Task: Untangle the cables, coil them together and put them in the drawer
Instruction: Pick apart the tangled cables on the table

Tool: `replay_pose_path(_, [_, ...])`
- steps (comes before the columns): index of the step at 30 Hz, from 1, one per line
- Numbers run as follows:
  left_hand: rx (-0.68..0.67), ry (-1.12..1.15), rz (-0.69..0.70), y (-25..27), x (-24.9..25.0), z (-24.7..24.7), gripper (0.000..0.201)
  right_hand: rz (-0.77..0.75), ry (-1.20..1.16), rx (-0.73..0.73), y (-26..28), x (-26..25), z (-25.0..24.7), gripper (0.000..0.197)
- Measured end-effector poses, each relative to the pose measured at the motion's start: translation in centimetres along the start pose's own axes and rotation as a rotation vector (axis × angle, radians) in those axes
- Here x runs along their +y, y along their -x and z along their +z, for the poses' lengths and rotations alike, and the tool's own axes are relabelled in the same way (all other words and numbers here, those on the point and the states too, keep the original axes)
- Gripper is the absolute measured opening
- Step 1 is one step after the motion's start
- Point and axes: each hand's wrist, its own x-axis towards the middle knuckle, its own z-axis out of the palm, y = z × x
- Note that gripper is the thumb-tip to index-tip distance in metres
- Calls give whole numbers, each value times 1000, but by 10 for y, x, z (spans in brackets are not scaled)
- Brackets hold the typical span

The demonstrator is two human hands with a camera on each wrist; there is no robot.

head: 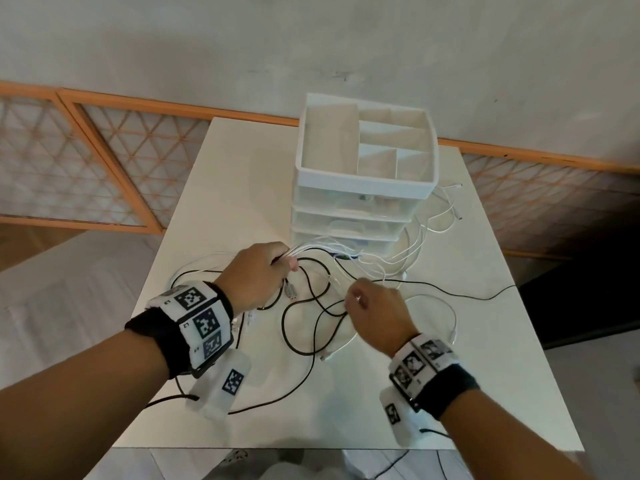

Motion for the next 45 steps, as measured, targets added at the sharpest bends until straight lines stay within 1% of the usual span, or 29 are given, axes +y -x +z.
replay_pose_path(2, [3, 66, 62, -1, 4, 0, 25, -144, -58, 2, 0, -12, -33, 13])
replay_pose_path(4, [0, 126, 138, -2, 14, 2, 24, -290, -43, -88, 4, -31, -58, 15])
replay_pose_path(5, [-17, 154, 165, -2, 21, 5, 23, -345, -30, -123, 5, -38, -64, 16])
replay_pose_path(7, [-61, 184, 212, -3, 32, 12, 21, -417, -23, -122, 5, -48, -63, 19])
replay_pose_path(11, [-75, 160, 280, -6, 43, 20, 19, -406, -58, -1, -1, -55, -53, 18])
replay_pose_path(13, [-97, 229, 254, -6, 44, 21, 19, -390, -102, 73, -2, -56, -56, 21])
replay_pose_path(15, [-136, 288, 207, -6, 44, 21, 22, -390, -158, 128, -1, -58, -60, 17])
replay_pose_path(18, [-132, 236, 198, -3, 46, 18, 29, -388, -221, 147, -2, -60, -65, 13])
replay_pose_path(20, [-85, 132, 245, 1, 52, 10, 42, -333, -262, 66, -5, -52, -73, 16])
replay_pose_path(21, [-60, 61, 272, 5, 58, 3, 46, -272, -237, 17, -8, -43, -77, 18])
replay_pose_path(23, [-36, 15, 264, 8, 63, -15, 47, -124, -46, -55, -16, -13, -84, 23])
replay_pose_path(25, [-67, 119, 177, 5, 59, -33, 48, 38, 153, -109, -22, 17, -86, 21])
replay_pose_path(26, [-85, 143, 156, 5, 56, -39, 49, 105, 243, -134, -24, 28, -87, 20])
replay_pose_path(27, [-97, 120, 158, 5, 53, -43, 47, 141, 299, -127, -25, 34, -89, 25])
replay_pose_path(28, [-107, 69, 165, 6, 51, -43, 43, 163, 301, -82, -28, 36, -95, 27])
replay_pose_path(29, [-107, 7, 176, 6, 48, -41, 39, 158, 231, 15, -31, 33, -106, 26])
replay_pose_path(30, [-107, -51, 168, 7, 45, -39, 36, 144, 86, 144, -33, 27, -119, 22])
replay_pose_path(32, [-80, -145, 133, 5, 39, -34, 33, 41, -204, 420, -37, 6, -148, 13])
replay_pose_path(33, [-48, -167, 113, 1, 34, -32, 32, -36, -279, 529, -38, -4, -161, 12])
replay_pose_path(35, [15, -130, 65, -6, 27, -33, 31, -141, -314, 691, -43, -12, -177, 17])
replay_pose_path(36, [45, -97, 53, -10, 23, -34, 31, -136, -281, 740, -46, -10, -178, 18])
replay_pose_path(37, [75, -69, 53, -14, 21, -37, 31, -97, -216, 746, -50, -3, -174, 17])
replay_pose_path(38, [107, -43, 66, -17, 20, -39, 31, -22, -124, 708, -53, 8, -167, 15])
replay_pose_path(39, [145, -13, 90, -19, 19, -42, 31, 103, -22, 631, -54, 22, -157, 16])
replay_pose_path(41, [229, 87, 130, -22, 19, -47, 30, 429, 124, 433, -54, 46, -143, 31])
replay_pose_path(42, [264, 142, 144, -24, 20, -48, 30, 539, 182, 336, -54, 56, -139, 41])
replay_pose_path(43, [287, 187, 151, -24, 22, -49, 30, 582, 214, 261, -58, 64, -140, 48])
replay_pose_path(44, [290, 220, 146, -25, 26, -48, 31, 587, 193, 204, -61, 65, -145, 51])
replay_pose_path(45, [273, 247, 131, -24, 30, -47, 32, 566, 87, 207, -64, 64, -152, 49])
